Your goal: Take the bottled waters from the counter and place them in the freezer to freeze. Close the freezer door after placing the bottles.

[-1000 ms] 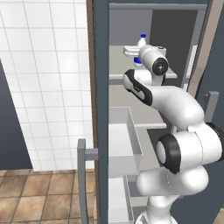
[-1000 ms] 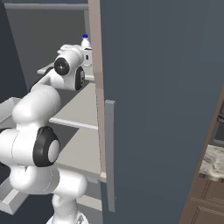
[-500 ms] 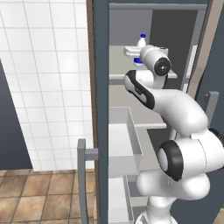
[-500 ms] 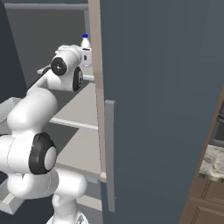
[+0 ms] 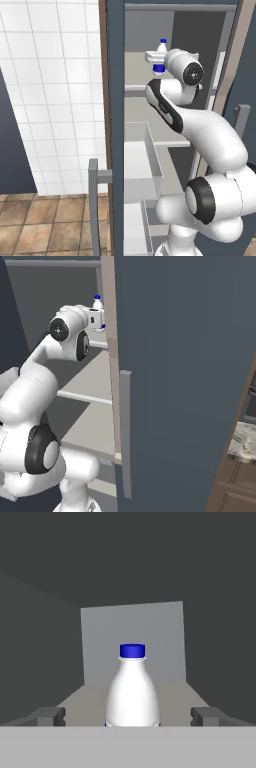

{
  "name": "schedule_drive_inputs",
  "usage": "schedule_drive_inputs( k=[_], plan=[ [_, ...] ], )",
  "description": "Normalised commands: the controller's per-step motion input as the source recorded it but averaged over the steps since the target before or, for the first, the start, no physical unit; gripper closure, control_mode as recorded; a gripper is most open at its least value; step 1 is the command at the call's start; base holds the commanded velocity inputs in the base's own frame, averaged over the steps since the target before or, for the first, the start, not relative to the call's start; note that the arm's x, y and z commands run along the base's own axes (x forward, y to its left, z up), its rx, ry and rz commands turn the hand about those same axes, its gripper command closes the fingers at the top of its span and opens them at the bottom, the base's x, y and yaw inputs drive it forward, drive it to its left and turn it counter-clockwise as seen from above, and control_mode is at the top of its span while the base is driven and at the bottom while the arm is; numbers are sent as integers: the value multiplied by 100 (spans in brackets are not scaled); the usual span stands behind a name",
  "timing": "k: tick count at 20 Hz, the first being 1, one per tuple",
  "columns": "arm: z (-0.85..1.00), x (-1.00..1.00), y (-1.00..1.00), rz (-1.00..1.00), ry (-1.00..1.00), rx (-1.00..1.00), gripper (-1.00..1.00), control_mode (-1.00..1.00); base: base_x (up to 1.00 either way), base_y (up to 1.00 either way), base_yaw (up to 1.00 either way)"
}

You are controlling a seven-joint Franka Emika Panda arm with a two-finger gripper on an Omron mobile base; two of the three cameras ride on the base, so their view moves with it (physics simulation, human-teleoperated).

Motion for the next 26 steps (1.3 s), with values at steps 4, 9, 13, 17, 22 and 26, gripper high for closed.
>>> schedule_drive_inputs(
  k=[4,9,13,17,22,26],
  plan=[
    [13,-59,0,0,0,0,-100,-100,0,0,0],
    [0,-58,0,0,0,0,-100,-100,0,0,0],
    [0,-66,0,0,0,0,-100,-100,0,0,0],
    [7,-68,0,0,6,0,-100,-100,0,0,0],
    [11,-70,0,0,14,0,-100,-100,0,0,0],
    [0,-63,0,0,18,0,-100,-100,0,0,0]
  ],
)
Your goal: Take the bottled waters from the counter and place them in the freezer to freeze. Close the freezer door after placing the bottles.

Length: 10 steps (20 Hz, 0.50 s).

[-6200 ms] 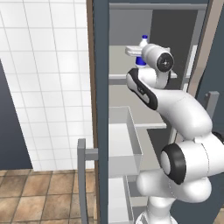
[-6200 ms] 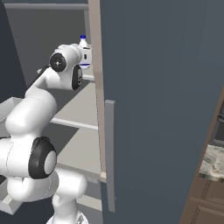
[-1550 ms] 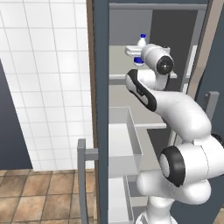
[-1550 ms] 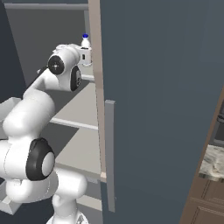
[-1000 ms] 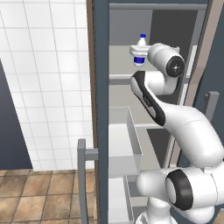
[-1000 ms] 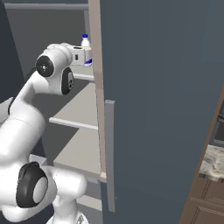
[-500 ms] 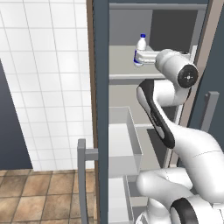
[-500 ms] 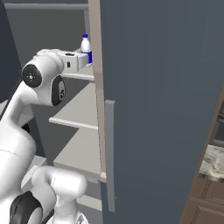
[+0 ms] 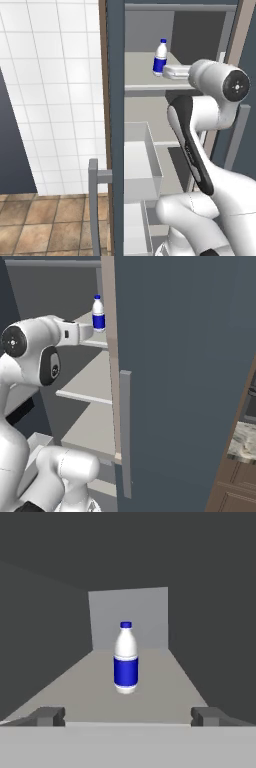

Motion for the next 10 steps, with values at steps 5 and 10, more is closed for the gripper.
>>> schedule_drive_inputs(
  k=[5,10],
  plan=[
    [0,-43,0,0,24,0,-100,-100,0,0,0],
    [-9,-40,0,0,20,0,-100,-100,0,0,0]
  ],
)
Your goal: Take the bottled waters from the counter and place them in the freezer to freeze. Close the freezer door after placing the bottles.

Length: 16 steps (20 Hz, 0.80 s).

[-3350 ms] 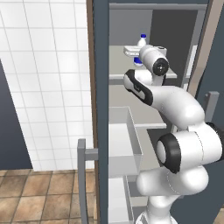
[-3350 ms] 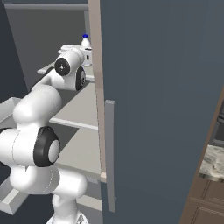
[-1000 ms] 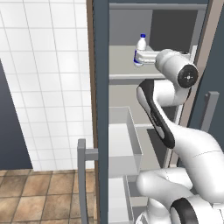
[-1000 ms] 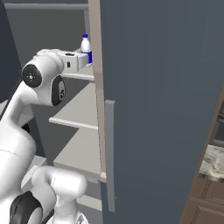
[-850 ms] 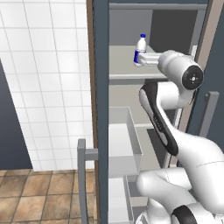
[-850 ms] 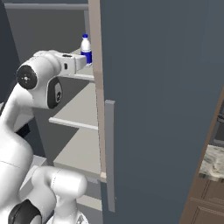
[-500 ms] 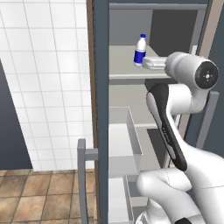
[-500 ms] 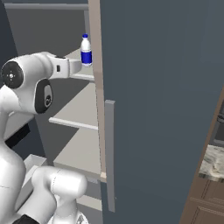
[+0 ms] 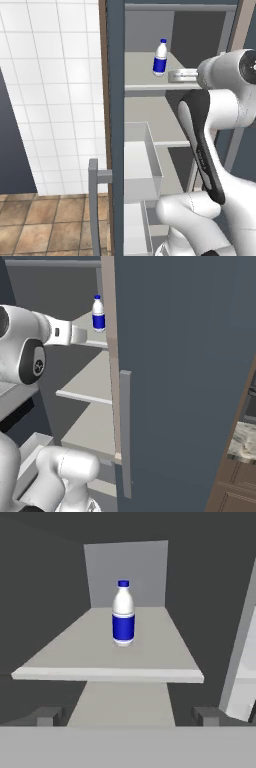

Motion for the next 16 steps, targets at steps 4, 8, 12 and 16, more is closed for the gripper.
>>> schedule_drive_inputs(
  k=[4,8,12,16],
  plan=[
    [-20,-36,0,0,20,0,-100,-100,0,0,0],
    [-31,-57,0,0,14,0,-100,-100,0,0,0],
    [-37,-64,-16,0,1,0,-100,-100,0,0,0],
    [-46,-31,-26,-1,0,0,-100,-100,0,0,0]
  ],
)
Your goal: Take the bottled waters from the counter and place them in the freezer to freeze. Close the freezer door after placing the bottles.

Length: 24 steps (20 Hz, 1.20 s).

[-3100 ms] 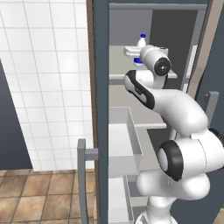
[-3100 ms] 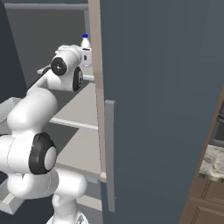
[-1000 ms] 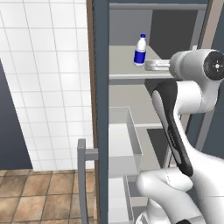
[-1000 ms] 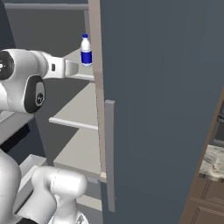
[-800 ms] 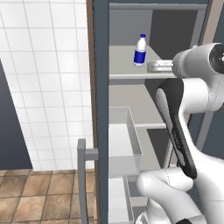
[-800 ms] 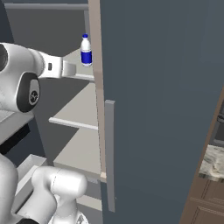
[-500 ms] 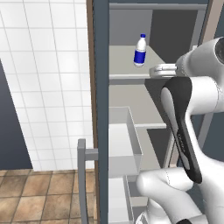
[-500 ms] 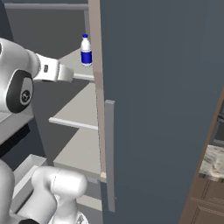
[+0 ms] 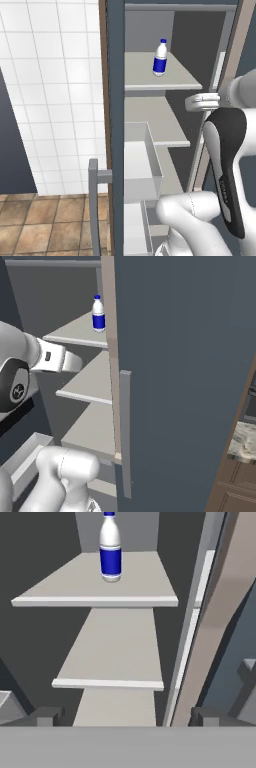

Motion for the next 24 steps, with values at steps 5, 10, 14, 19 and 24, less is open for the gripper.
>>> schedule_drive_inputs(
  k=[5,10,14,19,24],
  plan=[
    [-34,-23,-21,0,0,0,-100,-100,0,0,0],
    [-29,-13,0,0,1,0,-100,-100,0,0,0],
    [-35,-3,0,0,6,0,-100,-100,0,0,0],
    [-34,-1,0,0,4,-1,-100,-100,0,0,0],
    [0,0,0,0,3,0,-100,-100,0,0,0]
  ],
)
